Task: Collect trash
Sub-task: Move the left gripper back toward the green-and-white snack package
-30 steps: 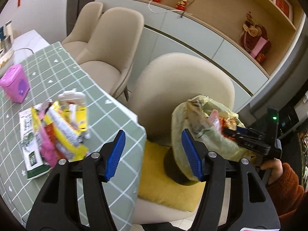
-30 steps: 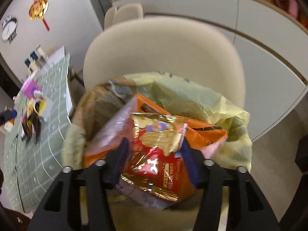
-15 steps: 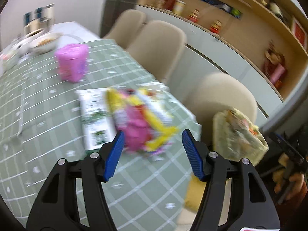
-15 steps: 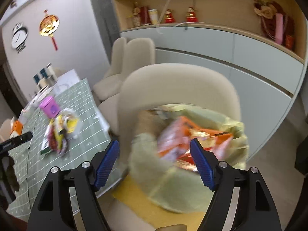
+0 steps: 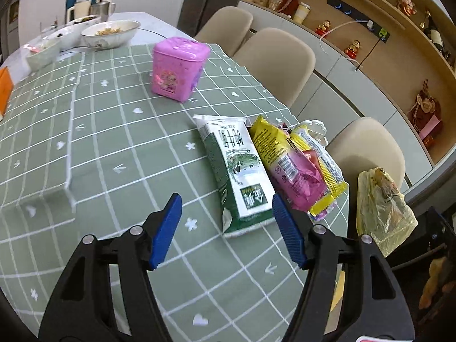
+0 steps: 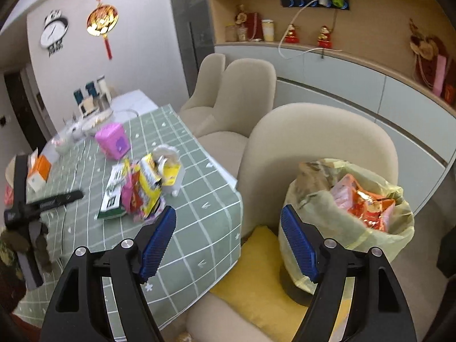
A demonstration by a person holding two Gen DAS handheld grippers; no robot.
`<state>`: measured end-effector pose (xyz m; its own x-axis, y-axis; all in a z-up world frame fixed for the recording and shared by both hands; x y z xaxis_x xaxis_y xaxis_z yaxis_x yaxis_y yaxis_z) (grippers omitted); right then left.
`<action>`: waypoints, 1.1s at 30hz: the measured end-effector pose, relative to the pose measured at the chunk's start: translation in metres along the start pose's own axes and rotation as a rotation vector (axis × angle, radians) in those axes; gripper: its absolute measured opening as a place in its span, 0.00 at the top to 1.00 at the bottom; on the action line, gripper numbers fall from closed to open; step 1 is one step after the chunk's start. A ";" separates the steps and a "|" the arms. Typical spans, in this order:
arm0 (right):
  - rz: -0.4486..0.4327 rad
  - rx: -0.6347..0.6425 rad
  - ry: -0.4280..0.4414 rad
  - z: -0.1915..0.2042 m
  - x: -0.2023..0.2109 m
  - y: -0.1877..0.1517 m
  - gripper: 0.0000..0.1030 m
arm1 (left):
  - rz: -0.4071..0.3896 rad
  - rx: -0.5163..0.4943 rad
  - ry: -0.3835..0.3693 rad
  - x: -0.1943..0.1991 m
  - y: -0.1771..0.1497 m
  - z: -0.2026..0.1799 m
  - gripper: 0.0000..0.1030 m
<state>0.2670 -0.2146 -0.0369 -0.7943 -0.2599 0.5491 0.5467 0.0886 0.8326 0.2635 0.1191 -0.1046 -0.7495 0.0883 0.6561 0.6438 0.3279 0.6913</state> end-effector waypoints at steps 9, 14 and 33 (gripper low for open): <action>0.063 0.029 -0.025 0.019 -0.001 -0.025 0.30 | 0.070 -0.127 0.084 -0.078 0.009 -0.028 0.39; 0.083 0.057 -0.016 0.024 -0.005 -0.032 0.30 | 0.091 -0.174 0.116 -0.085 0.005 -0.020 0.39; 0.165 0.208 0.368 0.192 -0.122 -0.030 0.45 | 0.037 -0.040 0.011 0.020 -0.004 0.063 0.39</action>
Point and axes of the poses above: each gripper's, at about its wrist camera, not at the fingertips, and x roughly against the way its jaws point, z to its left, y to its top, the point moved 7 cm from there along -x, roughly the way its jaws point, and after that the axes turned 9 degrees about -z, right-handed, at the moved point
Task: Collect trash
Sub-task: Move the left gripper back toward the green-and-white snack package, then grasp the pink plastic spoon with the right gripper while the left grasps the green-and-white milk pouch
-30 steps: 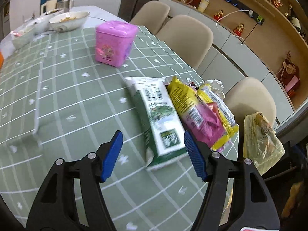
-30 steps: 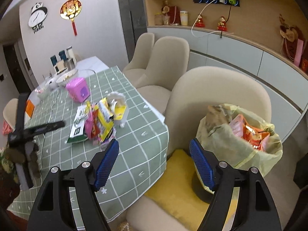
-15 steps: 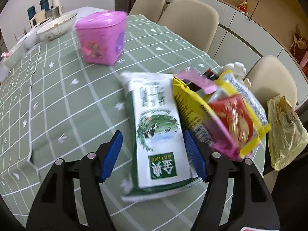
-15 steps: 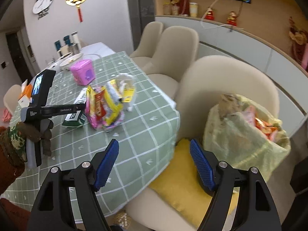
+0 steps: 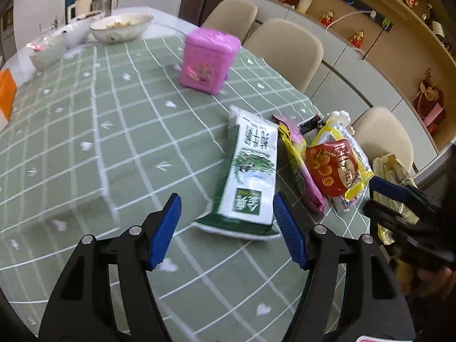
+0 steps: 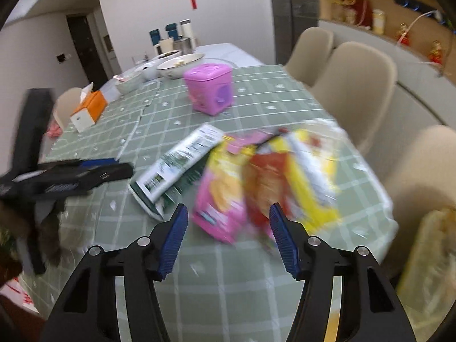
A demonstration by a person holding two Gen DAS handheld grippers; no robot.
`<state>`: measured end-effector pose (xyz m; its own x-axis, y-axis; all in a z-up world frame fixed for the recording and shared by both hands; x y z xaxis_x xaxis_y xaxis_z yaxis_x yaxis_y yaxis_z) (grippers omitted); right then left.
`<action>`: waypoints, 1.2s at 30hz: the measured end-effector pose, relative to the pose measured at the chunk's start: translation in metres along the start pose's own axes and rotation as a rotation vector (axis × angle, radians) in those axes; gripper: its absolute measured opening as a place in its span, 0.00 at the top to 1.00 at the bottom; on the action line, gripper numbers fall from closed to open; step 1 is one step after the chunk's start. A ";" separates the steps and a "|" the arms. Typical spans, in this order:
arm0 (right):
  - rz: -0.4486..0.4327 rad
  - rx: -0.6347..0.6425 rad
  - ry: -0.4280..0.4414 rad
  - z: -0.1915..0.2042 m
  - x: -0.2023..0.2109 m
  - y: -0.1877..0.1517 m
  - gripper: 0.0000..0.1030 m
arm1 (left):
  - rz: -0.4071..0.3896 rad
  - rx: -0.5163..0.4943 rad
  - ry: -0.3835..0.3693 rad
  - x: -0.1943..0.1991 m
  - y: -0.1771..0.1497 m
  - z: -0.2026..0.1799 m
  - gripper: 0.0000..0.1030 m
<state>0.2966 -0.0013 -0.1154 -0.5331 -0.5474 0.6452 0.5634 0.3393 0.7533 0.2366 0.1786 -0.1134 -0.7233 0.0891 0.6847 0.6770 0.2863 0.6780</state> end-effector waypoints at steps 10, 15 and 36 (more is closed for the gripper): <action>-0.052 -0.022 -0.148 0.000 -0.081 0.063 0.61 | -0.021 0.059 -0.001 0.033 -0.004 0.048 0.38; 0.031 -0.045 -0.202 -0.014 -0.120 0.057 0.62 | -0.019 0.100 -0.008 0.035 -0.009 0.062 0.38; 0.004 -0.101 -0.086 0.015 0.003 0.001 0.90 | 0.004 0.052 -0.098 0.028 -0.012 0.026 0.39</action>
Point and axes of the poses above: each gripper's, at about its wrist camera, not at the fingertips, and x roughly against the way its jaws point, z to its left, y to its top, the point moved 7 cm from there along -x, roughly the way its jaws point, and after that the axes turned 9 degrees about -z, right-handed, at the moved point
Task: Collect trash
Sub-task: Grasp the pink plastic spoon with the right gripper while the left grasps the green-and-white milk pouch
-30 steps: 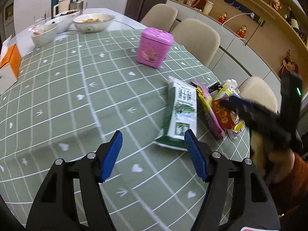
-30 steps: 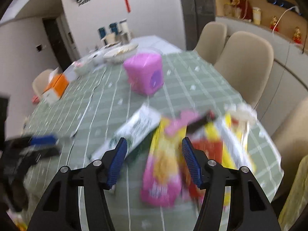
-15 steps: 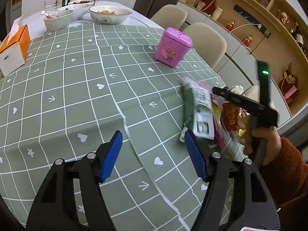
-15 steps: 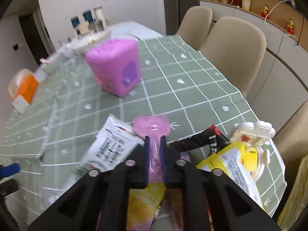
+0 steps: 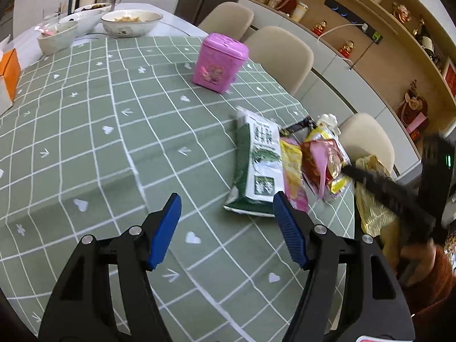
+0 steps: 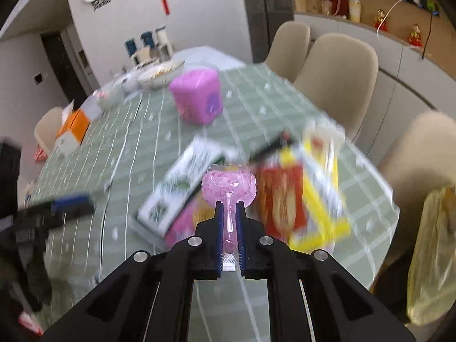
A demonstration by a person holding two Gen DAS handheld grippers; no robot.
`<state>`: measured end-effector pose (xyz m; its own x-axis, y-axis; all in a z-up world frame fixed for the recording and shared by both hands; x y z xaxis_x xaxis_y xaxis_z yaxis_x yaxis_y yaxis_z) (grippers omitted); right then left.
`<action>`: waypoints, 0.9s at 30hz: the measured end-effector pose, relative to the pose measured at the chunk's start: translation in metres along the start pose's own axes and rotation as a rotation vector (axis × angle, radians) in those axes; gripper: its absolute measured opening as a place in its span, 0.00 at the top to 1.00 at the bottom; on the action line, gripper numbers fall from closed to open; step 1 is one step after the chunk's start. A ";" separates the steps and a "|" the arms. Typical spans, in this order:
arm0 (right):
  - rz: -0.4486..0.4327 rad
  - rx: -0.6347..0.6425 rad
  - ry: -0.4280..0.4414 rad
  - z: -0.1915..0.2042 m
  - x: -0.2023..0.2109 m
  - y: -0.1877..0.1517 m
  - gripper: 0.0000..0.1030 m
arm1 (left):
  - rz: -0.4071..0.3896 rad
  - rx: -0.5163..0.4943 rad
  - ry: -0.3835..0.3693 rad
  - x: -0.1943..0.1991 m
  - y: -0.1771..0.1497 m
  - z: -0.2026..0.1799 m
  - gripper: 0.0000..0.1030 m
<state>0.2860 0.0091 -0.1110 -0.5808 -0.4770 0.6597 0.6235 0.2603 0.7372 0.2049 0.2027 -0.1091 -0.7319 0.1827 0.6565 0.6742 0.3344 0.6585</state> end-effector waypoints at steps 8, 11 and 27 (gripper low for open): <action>0.033 0.014 0.056 -0.002 0.007 -0.045 0.61 | 0.015 -0.016 0.005 0.000 -0.009 -0.013 0.38; 0.032 0.038 0.064 -0.001 -0.002 -0.046 0.61 | 0.018 -0.021 0.015 0.004 -0.012 -0.012 0.39; 0.016 -0.001 -0.003 -0.009 -0.060 -0.016 0.66 | 0.020 -0.011 0.083 0.029 -0.026 0.007 0.38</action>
Point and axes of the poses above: each gripper's, at about its wrist camera, not at the fingertips, and x roughly against the way its jaws point, z to its left, y to its top, the point moved 7 cm from there along -x, roughly the way its jaws point, and after that the axes turned 9 degrees about -z, right-handed, at the moved point
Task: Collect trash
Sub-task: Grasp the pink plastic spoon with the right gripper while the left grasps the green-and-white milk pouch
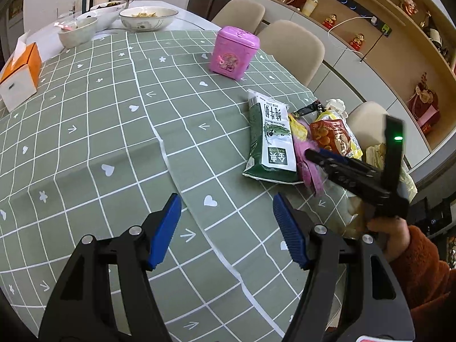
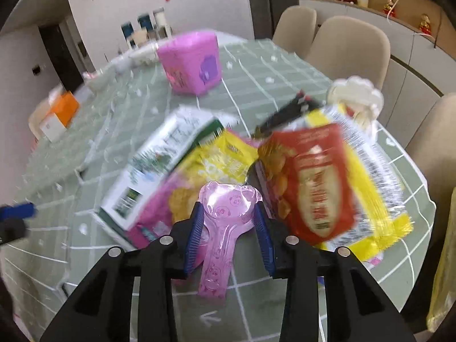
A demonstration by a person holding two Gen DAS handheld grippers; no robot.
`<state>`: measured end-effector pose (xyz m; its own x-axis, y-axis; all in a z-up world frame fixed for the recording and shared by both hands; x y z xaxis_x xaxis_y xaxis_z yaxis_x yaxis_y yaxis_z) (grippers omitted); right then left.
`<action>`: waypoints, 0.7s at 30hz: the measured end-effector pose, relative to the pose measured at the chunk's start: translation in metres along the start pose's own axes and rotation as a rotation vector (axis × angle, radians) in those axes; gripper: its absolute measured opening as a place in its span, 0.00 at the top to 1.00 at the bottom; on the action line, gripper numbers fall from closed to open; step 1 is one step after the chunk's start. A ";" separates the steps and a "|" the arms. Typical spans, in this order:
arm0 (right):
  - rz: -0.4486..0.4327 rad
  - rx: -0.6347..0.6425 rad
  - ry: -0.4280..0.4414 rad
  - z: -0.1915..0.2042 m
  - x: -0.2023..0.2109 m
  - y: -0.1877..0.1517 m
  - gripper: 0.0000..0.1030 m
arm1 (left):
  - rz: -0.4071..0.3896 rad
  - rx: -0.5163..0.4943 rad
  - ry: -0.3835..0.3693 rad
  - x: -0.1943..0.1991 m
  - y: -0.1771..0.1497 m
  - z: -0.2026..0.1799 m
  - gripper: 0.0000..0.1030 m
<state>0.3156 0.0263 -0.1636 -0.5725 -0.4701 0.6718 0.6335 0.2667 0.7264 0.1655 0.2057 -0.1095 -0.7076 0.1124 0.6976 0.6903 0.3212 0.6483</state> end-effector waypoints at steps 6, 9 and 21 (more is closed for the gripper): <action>-0.096 -0.031 0.007 -0.006 0.064 0.014 0.66 | 0.001 -0.066 -0.061 -0.025 0.016 -0.023 0.38; -0.119 -0.065 0.000 -0.016 0.091 0.014 0.66 | 0.005 -0.097 -0.081 -0.048 0.029 -0.036 0.38; -0.113 -0.044 -0.094 -0.046 0.138 -0.011 0.66 | 0.098 -0.237 0.006 -0.159 0.067 -0.077 0.38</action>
<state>0.2539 -0.0802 -0.0858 -0.6860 -0.4140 0.5983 0.5835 0.1783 0.7923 0.3361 0.1369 -0.1539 -0.6349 0.1264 0.7622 0.7723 0.0793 0.6302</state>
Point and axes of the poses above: each gripper's, at about its wrist camera, not at the fingertips, and x roughly against the way its jaws point, z to its left, y to its top, the point moved 7 cm from there along -x, roughly the way its jaws point, and after that the axes turned 9 degrees about -z, right-handed, at the moved point
